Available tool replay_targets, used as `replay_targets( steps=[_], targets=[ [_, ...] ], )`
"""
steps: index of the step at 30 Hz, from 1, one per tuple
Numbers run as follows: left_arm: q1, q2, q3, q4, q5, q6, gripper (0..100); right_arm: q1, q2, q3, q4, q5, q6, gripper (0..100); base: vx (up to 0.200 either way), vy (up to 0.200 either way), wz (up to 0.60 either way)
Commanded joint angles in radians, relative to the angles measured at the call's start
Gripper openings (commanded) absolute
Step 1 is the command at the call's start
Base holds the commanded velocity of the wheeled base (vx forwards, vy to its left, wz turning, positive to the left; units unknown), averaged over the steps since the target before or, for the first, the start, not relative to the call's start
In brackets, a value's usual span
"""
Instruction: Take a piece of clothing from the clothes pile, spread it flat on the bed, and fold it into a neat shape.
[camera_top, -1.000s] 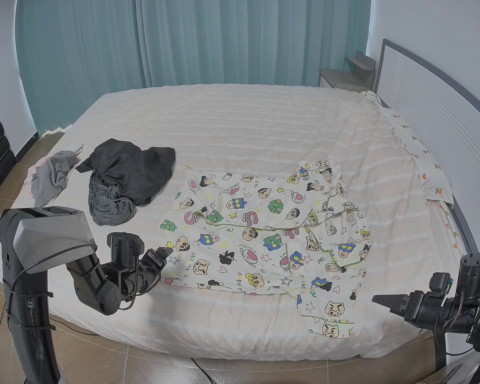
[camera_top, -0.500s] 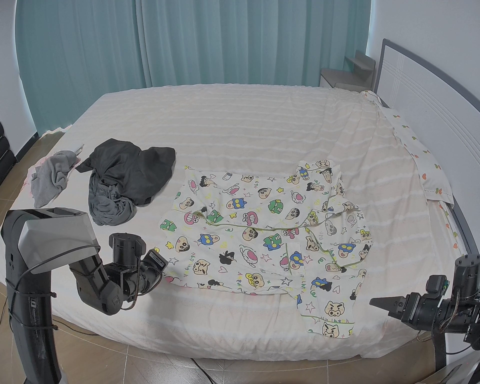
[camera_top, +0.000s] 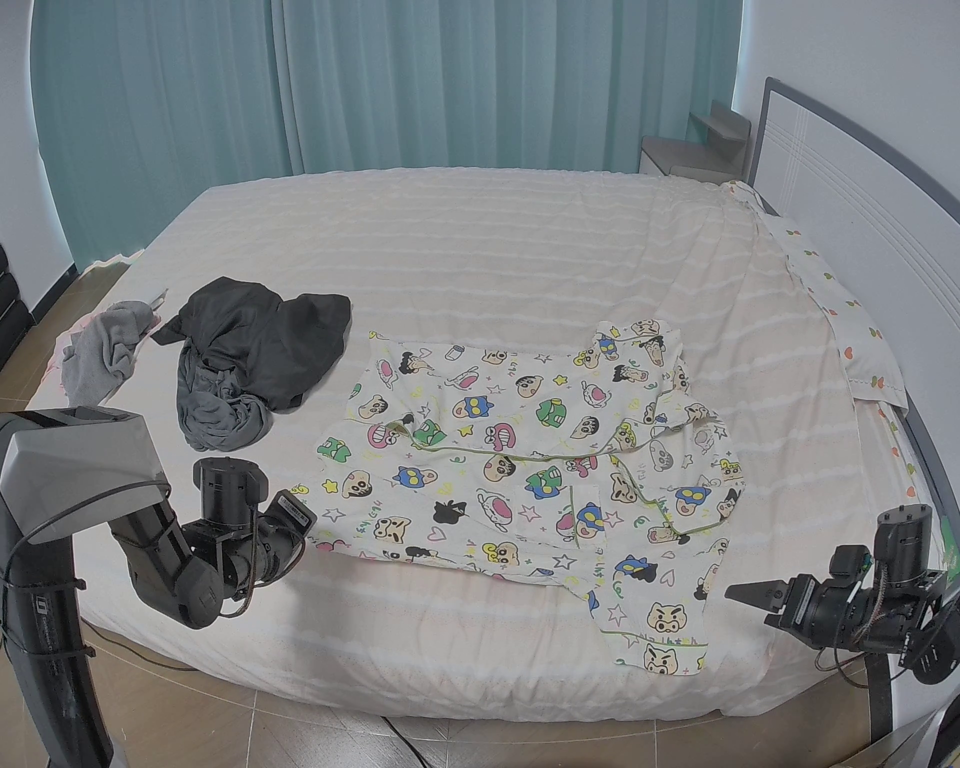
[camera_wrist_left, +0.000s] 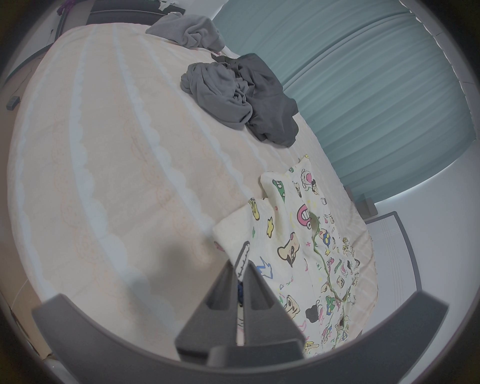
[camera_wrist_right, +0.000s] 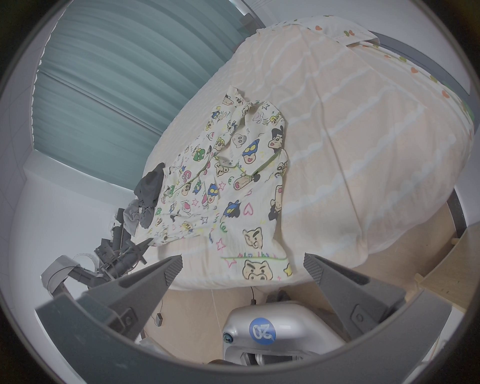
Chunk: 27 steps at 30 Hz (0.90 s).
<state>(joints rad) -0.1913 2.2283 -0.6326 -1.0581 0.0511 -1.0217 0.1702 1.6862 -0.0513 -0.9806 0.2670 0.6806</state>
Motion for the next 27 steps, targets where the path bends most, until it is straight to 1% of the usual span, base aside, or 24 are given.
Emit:
replay_targets(
  steps=[1, 3, 4, 5, 6, 10, 14, 17, 21, 27],
  targets=[
    [0.039, -0.041, 0.024, 0.0, 0.0, -0.003, 0, -0.021, 0.392, -0.001, -0.297, -0.014, -0.006, 100, 0.0, 0.0, 0.0],
    [0.038, -0.041, 0.03, 0.0, 0.0, -0.003, 0, -0.017, 0.497, 0.005, -0.432, -0.035, -0.007, 100, 0.0, 0.0, 0.0],
    [0.038, -0.041, 0.03, 0.0, 0.0, -0.003, 0, -0.017, 0.497, 0.005, -0.432, -0.035, -0.007, 100, 0.0, 0.0, 0.0],
    [0.036, -0.041, 0.033, 0.0, -0.002, -0.003, 0, -0.011, 0.59, 0.013, -0.546, -0.058, -0.01, 100, 0.0, 0.0, 0.0],
    [0.036, -0.041, 0.033, 0.0, -0.004, -0.003, 0, -0.005, 0.619, 0.014, -0.582, -0.061, -0.012, 100, 0.0, 0.0, 0.0],
    [0.036, -0.039, 0.033, 0.0, -0.007, -0.003, 0, 0.005, 0.642, 0.011, -0.586, -0.06, -0.016, 100, 0.0, 0.0, 0.0],
    [0.032, -0.038, 0.034, 0.0, -0.007, -0.003, 0, 0.038, 0.645, 0.002, -0.584, -0.06, -0.016, 100, 0.0, 0.0, 0.0],
    [0.03, -0.038, 0.036, 0.0, -0.007, -0.003, 0, 0.058, 0.647, -0.019, -0.579, -0.058, -0.018, 100, 0.0, 0.0, 0.0],
    [0.03, -0.038, 0.034, 0.0, -0.007, -0.003, 0, 0.064, 0.67, -0.061, -0.569, -0.058, -0.018, 100, 0.0, 0.0, 0.0],
    [0.03, -0.036, 0.034, 0.0, -0.007, -0.003, 0, 0.124, 0.639, -0.076, -0.549, -0.058, -0.019, 100, 0.0, 0.0, 0.0]
  ],
)
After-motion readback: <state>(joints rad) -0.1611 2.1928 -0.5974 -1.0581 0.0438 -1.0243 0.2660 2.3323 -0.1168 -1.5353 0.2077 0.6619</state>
